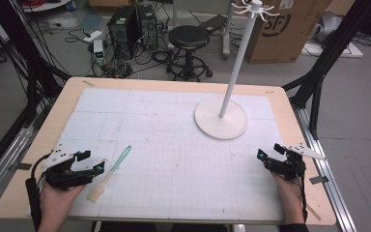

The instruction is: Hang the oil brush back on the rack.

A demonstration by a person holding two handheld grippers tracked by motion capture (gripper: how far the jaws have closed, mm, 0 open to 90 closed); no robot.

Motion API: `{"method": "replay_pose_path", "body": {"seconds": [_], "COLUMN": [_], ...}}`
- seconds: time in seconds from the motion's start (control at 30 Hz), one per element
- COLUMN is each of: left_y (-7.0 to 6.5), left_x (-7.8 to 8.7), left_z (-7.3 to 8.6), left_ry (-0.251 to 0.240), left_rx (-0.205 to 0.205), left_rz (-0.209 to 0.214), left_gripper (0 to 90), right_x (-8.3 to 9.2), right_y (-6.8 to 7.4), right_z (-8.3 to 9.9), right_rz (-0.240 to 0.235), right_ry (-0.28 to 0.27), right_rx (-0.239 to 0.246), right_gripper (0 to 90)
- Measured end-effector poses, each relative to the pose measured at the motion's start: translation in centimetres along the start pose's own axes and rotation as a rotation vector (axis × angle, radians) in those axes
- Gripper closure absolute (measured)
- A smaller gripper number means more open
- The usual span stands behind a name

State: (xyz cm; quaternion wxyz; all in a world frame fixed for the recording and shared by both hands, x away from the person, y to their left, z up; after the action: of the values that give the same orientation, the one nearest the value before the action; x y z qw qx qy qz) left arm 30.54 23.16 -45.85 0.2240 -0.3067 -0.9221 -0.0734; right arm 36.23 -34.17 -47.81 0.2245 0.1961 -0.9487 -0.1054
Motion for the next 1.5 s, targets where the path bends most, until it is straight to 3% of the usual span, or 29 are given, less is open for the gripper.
{"method": "replay_pose_path", "body": {"seconds": [0.33, 0.43, 0.63, 0.9, 1.1, 1.5], "left_y": [-1.4, -2.0, -3.2, -3.4, -3.7, -3.8], "left_x": [-1.3, -1.7, -2.3, -2.4, -2.4, -2.4], "left_z": [2.1, 2.4, 3.2, 3.2, 3.3, 3.2], "left_ry": [0.091, 0.119, 0.193, 0.195, 0.184, 0.179], "left_rx": [-0.001, -0.016, -0.074, -0.082, -0.085, -0.075], "left_rz": [0.009, 0.017, 0.026, -0.019, -0.015, -0.021], "left_gripper": [36.5, 41.0, 58.5, 69.1, 78.5, 81.7], "right_x": [0.0, 0.0, 0.0, 0.0, 0.0, 0.0], "right_y": [0.0, 0.0, 0.0, 0.0, 0.0, 0.0], "right_z": [0.0, 0.0, 0.0, 0.0, 0.0, 0.0], "right_rz": [0.0, -0.001, -0.001, 0.0, 0.002, 0.008], "right_ry": [-0.001, -0.002, 0.0, -0.001, -0.002, -0.003], "right_rx": [-0.001, 0.001, -0.002, 0.001, 0.0, -0.005], "right_gripper": [17.0, 17.0, 17.0, 17.0, 17.0, 17.0]}}
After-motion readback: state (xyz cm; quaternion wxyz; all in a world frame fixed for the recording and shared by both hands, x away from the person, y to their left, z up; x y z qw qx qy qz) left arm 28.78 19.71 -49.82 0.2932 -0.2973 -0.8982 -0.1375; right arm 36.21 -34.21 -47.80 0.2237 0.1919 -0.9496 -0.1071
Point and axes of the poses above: each handheld gripper's, and its own axes: x roughly backward along the jaws, z roughly out of its underside, y roughly to its left, the point moved 8 cm from there along -x, roughly forward along the jaws, and after that the axes turned 6 degrees about -x, right-handed, at the moved point
